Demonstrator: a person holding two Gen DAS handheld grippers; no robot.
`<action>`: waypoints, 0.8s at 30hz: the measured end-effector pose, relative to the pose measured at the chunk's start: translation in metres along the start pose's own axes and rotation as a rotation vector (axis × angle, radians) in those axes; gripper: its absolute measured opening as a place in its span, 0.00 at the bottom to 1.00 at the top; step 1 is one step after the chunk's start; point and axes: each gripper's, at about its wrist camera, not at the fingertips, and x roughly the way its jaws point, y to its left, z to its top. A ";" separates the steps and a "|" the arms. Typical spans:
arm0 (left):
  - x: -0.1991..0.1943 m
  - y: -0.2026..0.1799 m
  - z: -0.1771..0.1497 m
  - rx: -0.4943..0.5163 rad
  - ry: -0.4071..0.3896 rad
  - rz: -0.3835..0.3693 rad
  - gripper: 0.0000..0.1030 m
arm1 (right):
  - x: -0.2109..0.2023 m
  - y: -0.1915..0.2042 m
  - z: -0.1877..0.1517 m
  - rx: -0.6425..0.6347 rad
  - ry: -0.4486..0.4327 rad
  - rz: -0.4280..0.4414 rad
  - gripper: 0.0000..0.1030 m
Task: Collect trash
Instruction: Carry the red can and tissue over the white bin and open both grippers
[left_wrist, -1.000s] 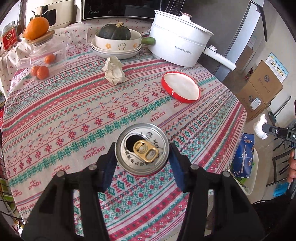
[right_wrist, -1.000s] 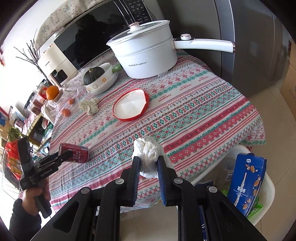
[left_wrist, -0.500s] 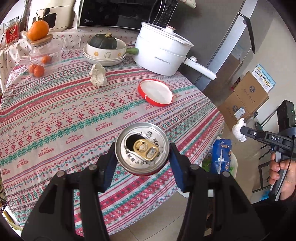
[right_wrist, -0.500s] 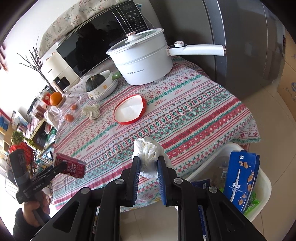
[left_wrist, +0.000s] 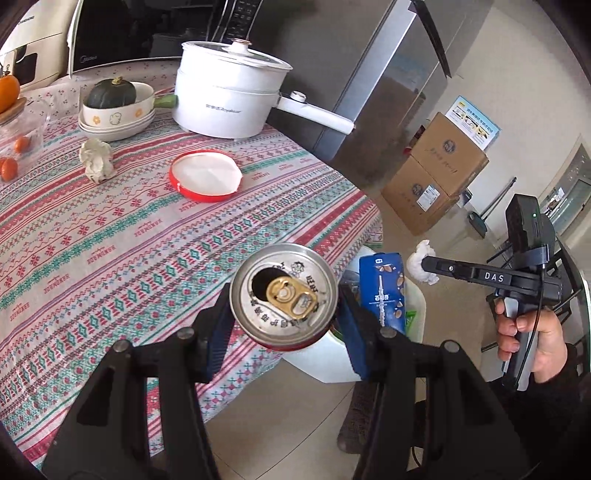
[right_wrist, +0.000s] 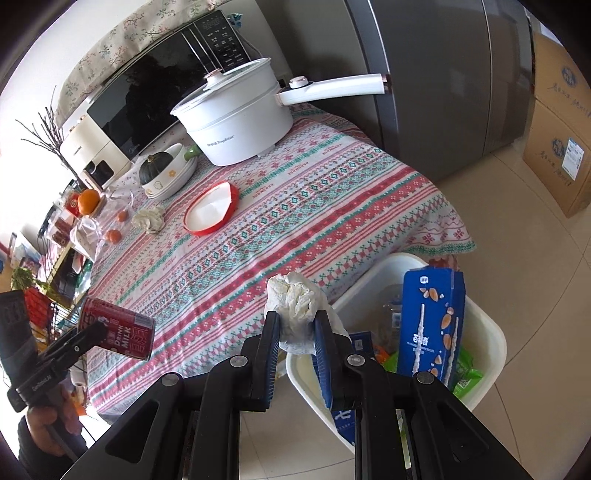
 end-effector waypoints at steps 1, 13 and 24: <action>0.003 -0.004 0.000 0.007 0.005 -0.006 0.54 | 0.001 -0.005 -0.003 0.005 0.006 -0.006 0.19; 0.043 -0.052 -0.005 0.065 0.078 -0.074 0.54 | 0.013 -0.067 -0.034 0.098 0.074 -0.077 0.20; 0.093 -0.100 -0.011 0.131 0.163 -0.118 0.54 | 0.004 -0.110 -0.042 0.215 0.093 -0.059 0.52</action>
